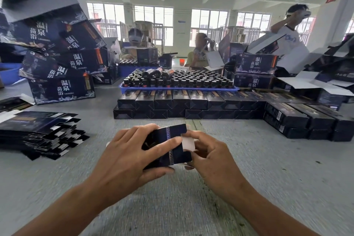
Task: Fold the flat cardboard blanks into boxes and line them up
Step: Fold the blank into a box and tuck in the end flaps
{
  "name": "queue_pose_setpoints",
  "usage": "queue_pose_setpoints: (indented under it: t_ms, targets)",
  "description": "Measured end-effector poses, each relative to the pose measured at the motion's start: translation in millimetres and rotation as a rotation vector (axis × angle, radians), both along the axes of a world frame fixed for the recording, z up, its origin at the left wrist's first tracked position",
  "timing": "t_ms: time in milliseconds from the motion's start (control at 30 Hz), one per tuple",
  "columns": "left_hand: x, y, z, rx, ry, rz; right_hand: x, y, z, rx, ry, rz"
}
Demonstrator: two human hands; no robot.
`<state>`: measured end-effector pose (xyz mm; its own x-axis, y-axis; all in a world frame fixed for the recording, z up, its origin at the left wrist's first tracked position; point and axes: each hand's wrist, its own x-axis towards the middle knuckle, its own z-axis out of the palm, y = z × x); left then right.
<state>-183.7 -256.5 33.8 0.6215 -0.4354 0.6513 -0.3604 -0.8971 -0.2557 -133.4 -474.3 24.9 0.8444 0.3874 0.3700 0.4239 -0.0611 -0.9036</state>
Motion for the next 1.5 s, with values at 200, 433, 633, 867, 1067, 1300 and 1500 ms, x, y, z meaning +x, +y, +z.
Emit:
queue_pose_setpoints:
  t_ms: [200, 433, 633, 867, 1067, 1300, 1500]
  targets:
    - [-3.0, -2.2, 0.7, -0.028, 0.022, -0.018, -5.2, -0.1, 3.1, -0.006, -0.095, -0.056]
    - [-3.2, -0.5, 0.8, -0.064, 0.080, -0.033, -11.0, 2.2, 2.4, -0.022, -0.166, -0.091]
    - [-3.7, -1.0, 0.1, -0.077, 0.077, -0.036, -11.4, 3.0, 0.6, -0.026, -0.167, -0.138]
    - [-4.5, -2.3, 0.0, -0.087, 0.055, -0.030, -13.9, 4.0, 0.5, -0.119, -0.268, -0.178]
    - [-3.6, -0.8, -2.0, -0.063, 0.053, -0.024, -13.3, 2.7, 0.8, -0.239, -0.368, -0.201]
    - [-4.0, -3.1, -3.1, -0.090, 0.066, -0.031, -11.9, 3.8, -0.3, -0.291, -0.405, -0.221]
    - [-2.3, -0.8, -2.6, -0.071, 0.063, -0.018, -12.8, 2.1, 4.3, -0.309, -0.372, -0.151]
